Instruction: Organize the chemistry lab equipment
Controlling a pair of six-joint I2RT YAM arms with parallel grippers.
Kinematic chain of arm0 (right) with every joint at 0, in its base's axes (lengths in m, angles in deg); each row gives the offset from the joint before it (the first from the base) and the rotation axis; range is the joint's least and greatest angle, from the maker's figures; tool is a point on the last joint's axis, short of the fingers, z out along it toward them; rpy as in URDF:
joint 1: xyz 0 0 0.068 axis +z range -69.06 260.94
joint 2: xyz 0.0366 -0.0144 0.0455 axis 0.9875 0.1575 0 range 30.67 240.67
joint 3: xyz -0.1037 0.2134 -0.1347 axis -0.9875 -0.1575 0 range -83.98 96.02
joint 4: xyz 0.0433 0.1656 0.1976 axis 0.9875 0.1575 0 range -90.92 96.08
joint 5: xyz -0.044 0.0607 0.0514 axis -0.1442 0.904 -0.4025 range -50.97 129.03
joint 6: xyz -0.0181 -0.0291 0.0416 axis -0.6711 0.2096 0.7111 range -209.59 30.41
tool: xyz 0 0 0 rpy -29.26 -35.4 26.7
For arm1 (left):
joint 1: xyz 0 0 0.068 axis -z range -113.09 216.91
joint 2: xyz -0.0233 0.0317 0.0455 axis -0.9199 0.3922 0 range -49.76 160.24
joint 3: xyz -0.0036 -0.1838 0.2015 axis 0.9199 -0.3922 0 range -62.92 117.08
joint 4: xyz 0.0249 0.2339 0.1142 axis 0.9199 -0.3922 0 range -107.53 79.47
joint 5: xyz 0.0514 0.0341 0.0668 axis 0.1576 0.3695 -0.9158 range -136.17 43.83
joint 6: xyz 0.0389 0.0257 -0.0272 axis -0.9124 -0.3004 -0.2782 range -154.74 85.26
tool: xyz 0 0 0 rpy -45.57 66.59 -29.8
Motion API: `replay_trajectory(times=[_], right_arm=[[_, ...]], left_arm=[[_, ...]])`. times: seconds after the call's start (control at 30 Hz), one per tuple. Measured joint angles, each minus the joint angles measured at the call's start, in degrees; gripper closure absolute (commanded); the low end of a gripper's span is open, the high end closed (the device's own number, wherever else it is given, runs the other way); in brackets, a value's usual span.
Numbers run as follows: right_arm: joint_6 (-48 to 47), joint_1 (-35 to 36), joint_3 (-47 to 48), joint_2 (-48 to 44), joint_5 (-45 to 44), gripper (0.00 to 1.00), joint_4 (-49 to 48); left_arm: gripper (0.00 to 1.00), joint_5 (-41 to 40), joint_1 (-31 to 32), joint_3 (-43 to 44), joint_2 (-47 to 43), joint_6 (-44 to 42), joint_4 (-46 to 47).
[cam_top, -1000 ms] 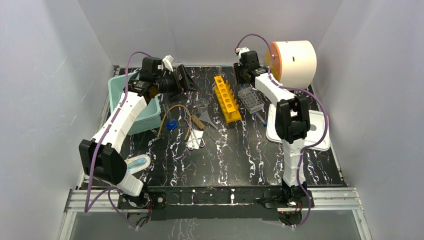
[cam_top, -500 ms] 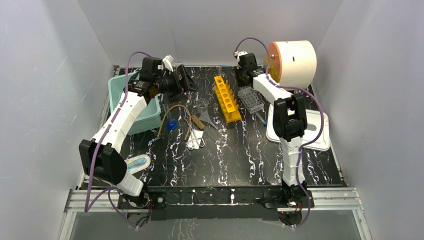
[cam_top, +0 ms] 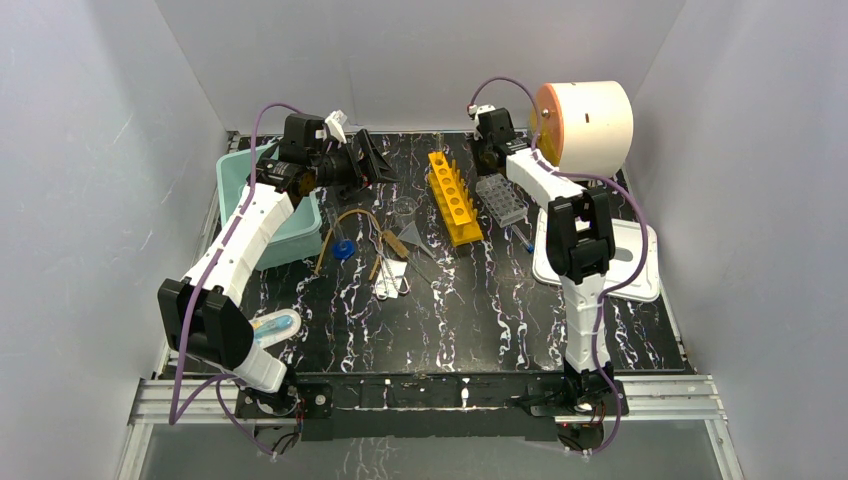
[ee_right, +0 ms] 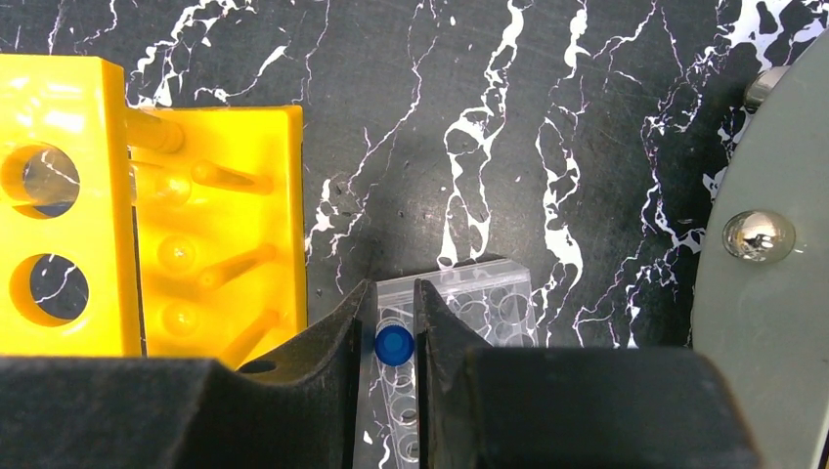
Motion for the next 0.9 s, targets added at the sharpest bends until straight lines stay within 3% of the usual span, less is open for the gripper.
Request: replay_trajectory(times=[0.47,0.9], right_arm=[[-0.11,0.13,-5.29,-3.26,-0.55,0.67,-0.39],[2.14,0.13,0.07,-4.07,-0.72,0.35,2.67]], left_arm=[[0.15,0.02,0.00,0.00,0.00,0.00,-0.07],[0.13,-0.07,0.00,0.00,0.00,-0.20,-0.31]])
